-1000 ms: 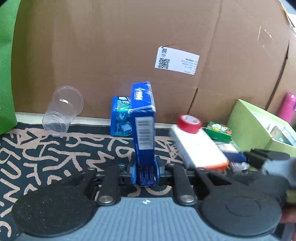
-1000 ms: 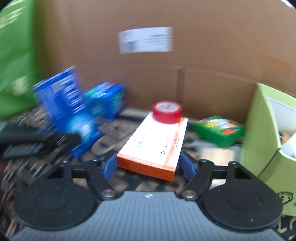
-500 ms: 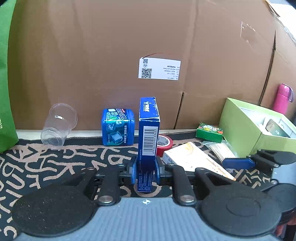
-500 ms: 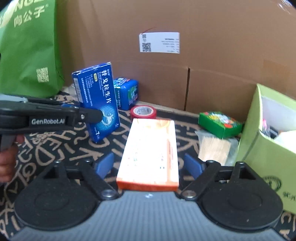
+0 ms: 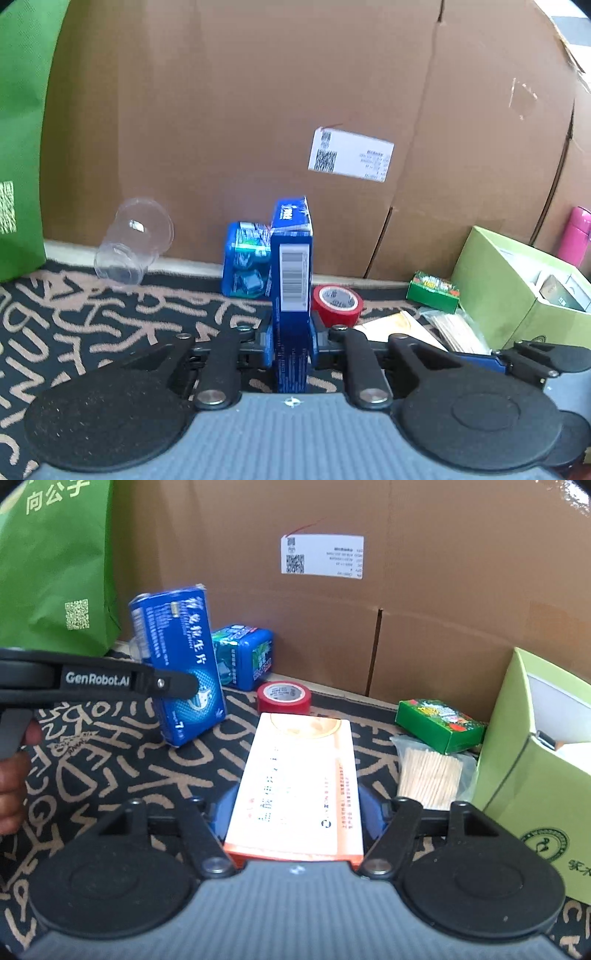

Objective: Organize objects
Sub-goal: 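Carry both boxes into the lime-green box and release them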

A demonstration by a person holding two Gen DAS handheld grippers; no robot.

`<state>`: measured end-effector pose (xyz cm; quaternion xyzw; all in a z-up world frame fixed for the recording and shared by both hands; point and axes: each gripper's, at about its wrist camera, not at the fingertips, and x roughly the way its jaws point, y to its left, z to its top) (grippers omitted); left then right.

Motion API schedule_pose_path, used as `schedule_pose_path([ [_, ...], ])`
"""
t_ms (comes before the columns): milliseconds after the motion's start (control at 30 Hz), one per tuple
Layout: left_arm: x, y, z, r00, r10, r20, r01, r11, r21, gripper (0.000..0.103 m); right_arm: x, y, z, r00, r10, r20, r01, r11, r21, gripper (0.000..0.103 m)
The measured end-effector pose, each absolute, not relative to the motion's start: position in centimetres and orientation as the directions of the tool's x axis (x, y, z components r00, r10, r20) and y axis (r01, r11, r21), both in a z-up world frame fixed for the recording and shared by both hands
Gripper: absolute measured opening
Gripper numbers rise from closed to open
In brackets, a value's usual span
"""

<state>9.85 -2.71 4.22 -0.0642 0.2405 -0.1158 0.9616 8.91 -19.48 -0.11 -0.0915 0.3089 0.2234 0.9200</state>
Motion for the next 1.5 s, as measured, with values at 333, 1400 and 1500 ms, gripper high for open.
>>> schedule_pose_path([
  [333,8.2,-3.0,5.9,0.891,-0.271,-0.365,0.208,0.957,-0.204,0.017,7.0,-21.5,3.0,0.792,0.369,-0.486,-0.43,0.903,-0.015,0.067],
  [1400,10.8,-21.4,12.1,0.72,-0.667,-0.19,0.578,0.729,-0.367,0.017,6.3,-40.6,8.2,0.972,-0.13,-0.196,0.168,0.968,0.189,0.067],
  [1500,11.8,-23.2,11.2,0.707,-0.673,-0.218,0.58,0.728,-0.366,0.017,7.3,-41.0,7.6,0.966,-0.151,-0.208,0.19,0.965,0.18,0.067],
])
